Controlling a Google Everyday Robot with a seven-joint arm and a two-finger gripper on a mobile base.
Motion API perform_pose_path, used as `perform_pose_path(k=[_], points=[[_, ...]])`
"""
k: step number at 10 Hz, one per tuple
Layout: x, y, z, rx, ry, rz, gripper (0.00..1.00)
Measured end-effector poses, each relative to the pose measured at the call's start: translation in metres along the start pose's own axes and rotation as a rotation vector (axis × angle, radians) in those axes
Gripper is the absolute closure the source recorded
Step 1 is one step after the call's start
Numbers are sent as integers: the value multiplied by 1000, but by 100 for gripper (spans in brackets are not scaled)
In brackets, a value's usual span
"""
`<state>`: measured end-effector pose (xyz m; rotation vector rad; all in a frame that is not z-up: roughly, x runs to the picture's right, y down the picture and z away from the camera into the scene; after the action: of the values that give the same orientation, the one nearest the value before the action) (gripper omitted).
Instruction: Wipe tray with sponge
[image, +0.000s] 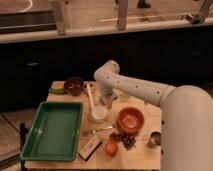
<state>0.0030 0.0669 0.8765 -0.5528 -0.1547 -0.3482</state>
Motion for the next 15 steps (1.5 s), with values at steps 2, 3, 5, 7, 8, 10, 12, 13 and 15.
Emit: perform_pose_path(k=[2,3,5,7,8,10,12,13,15], points=[[-1,-1,1,-3,-1,-15,20],[-3,-3,2,-4,-2,-35,24],[-8,-7,4,-4,-8,-61,27],[-7,-10,6,-3,-13,-72,27],[-7,-11,7,-2,-16,-80,27],[-8,-13,9,-1,-23,-107,37],[-9,-14,9,1,-27,-134,42],[-8,-16,11,0,-30,-147,42],[-10,-18,13,0,-35,-176,42]])
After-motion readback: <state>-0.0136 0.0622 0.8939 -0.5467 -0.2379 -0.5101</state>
